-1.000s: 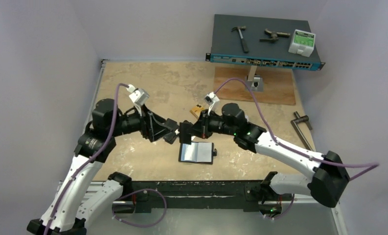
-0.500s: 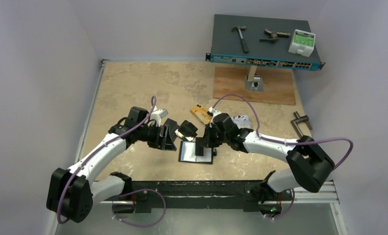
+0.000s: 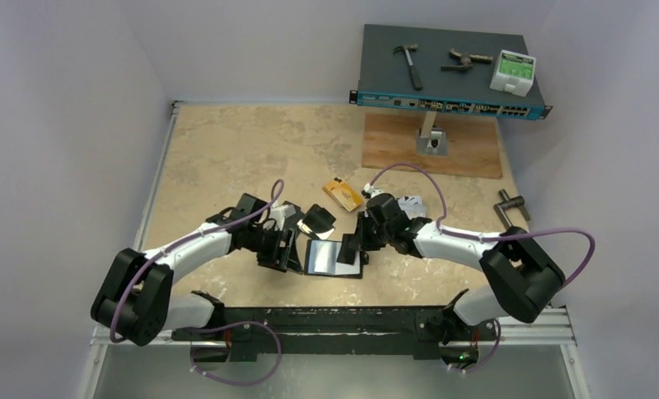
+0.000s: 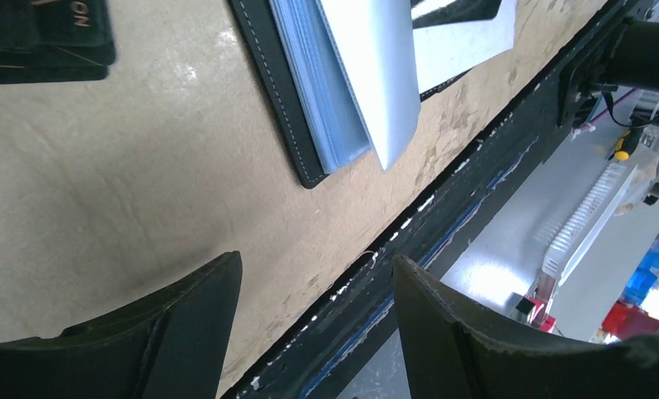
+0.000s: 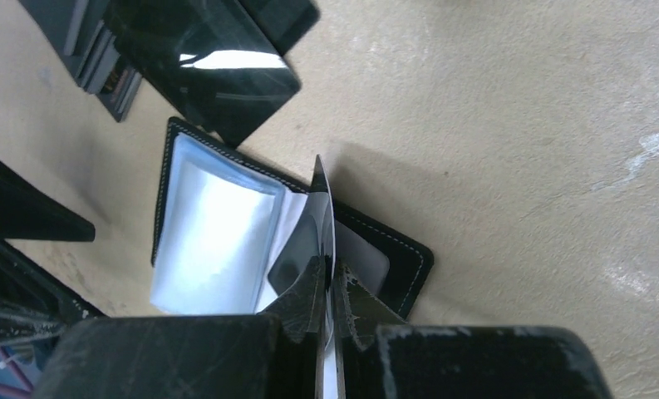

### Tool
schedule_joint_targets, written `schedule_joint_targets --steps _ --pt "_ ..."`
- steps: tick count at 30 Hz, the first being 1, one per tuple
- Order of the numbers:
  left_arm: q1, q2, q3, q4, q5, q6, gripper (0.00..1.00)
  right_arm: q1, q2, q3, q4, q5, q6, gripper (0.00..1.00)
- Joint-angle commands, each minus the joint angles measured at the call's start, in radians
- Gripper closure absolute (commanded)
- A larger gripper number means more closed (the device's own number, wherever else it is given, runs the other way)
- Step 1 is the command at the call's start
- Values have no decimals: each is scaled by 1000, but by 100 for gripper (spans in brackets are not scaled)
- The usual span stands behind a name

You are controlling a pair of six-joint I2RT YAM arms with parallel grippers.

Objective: Put the credit cards into the card holder
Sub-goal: Turn over the card slot in the card holder.

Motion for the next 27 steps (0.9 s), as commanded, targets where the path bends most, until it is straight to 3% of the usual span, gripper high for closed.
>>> schedule_joint_targets --steps 1,12,27 --pt "-49 72 70 32 5 -14 34 0 74 -29 -31 -2 -19 100" --pt "-101 235 160 32 5 -14 34 -2 76 -91 52 -62 -9 100" --pt "-185 329 213 32 5 -14 34 -7 62 -141 92 -99 4 100"
